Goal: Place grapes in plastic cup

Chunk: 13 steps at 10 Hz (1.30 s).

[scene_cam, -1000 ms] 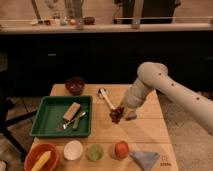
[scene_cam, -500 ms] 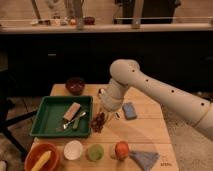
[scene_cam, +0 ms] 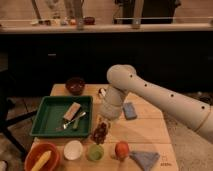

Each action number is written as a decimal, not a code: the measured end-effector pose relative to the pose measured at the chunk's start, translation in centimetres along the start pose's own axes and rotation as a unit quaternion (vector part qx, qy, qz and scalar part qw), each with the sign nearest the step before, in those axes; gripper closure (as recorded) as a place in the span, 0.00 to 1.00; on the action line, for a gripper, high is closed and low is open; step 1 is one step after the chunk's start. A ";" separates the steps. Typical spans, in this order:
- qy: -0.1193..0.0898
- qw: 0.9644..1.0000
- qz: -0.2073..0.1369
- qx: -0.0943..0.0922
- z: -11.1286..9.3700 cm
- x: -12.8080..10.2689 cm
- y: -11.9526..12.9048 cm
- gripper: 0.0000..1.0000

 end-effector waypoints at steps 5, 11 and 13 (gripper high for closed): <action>0.007 1.000 -0.004 0.005 2.3 0.5 1.5 1.00; 0.007 1.000 -0.003 0.006 2.4 0.6 1.4 1.00; 0.006 1.000 -0.003 0.005 2.4 0.6 1.5 1.00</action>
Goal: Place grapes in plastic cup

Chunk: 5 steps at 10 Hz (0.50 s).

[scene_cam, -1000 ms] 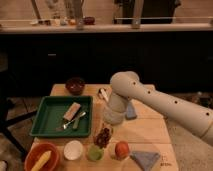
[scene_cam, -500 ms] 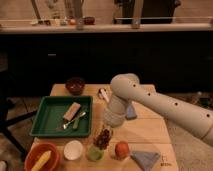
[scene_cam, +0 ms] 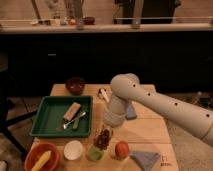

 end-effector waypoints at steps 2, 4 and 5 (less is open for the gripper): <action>0.000 1.000 0.000 0.000 0.0 0.0 0.0 1.00; 0.000 1.000 0.004 -0.016 0.5 0.0 -0.1 1.00; 0.001 1.000 0.005 -0.026 1.0 -0.1 -0.9 1.00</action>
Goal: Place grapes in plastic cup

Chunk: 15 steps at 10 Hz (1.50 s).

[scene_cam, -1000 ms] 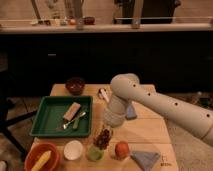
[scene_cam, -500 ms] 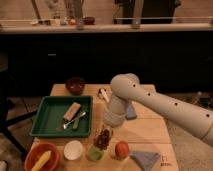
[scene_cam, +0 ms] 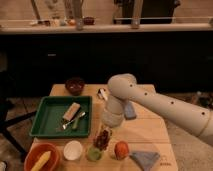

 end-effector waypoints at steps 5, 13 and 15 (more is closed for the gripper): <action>0.000 1.000 0.000 -0.025 1.1 -0.7 -1.0 1.00; -0.020 0.999 0.001 -0.024 3.6 -1.0 -1.0 1.00; -0.025 0.999 -0.003 -0.026 4.0 -0.8 -1.3 1.00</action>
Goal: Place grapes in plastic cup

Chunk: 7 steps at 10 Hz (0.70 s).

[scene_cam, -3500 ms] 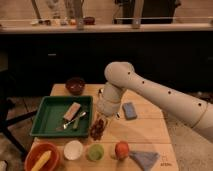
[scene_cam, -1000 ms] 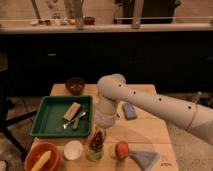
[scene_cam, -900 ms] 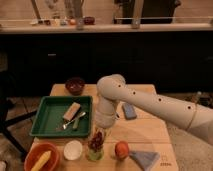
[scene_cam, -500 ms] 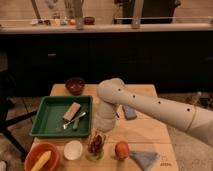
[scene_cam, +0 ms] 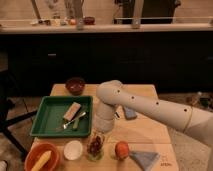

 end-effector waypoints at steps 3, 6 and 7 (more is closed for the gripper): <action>-0.004 1.000 -0.002 -0.001 0.3 0.2 -0.1 0.98; -0.004 1.000 -0.002 -0.001 0.3 0.2 -0.1 0.71; -0.004 1.000 -0.002 -0.001 0.3 0.2 -0.1 0.61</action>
